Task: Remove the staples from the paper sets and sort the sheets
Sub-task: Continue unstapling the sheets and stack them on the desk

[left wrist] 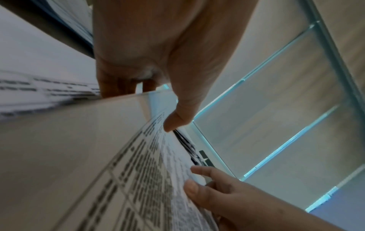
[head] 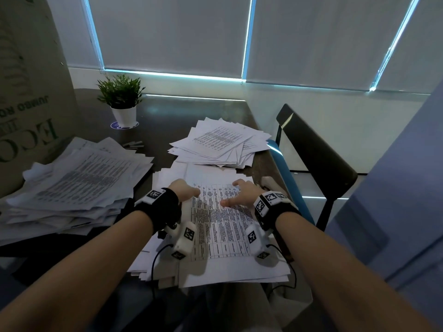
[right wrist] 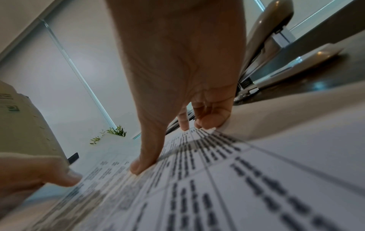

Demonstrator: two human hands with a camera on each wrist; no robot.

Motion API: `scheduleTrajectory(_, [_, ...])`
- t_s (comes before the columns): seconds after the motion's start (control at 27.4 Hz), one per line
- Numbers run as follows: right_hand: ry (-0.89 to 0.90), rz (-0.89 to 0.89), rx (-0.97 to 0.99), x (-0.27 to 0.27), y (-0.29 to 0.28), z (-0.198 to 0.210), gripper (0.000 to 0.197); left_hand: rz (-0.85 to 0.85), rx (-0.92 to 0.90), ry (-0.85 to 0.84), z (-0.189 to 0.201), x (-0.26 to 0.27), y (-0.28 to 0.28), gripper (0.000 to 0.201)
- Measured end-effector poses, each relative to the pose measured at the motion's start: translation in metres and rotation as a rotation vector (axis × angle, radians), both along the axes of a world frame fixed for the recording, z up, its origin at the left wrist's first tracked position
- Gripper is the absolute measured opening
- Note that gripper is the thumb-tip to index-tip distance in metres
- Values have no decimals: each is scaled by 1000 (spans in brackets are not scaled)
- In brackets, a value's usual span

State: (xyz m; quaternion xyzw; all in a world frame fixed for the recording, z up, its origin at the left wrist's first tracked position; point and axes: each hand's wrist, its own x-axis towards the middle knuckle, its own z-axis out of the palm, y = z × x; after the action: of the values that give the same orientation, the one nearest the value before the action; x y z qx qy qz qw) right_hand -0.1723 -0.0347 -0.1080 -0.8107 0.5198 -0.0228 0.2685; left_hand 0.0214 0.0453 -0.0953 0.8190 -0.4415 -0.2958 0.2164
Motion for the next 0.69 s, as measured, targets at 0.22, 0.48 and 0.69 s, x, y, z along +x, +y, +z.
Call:
scheduleTrajectory(0.22, [-40,4,-5,0,-1,-3,98,-78,-135,418,-4,-13,4,67])
scheduleTrajectory(0.48, [-295,-85,-77,-7,-20,18,75,84,-479,536,8,24,8,39])
scheduleTrajectory(0.69, [-570,-61,238,-6,-21,35,61,180,-828,717,47,54,-20,33])
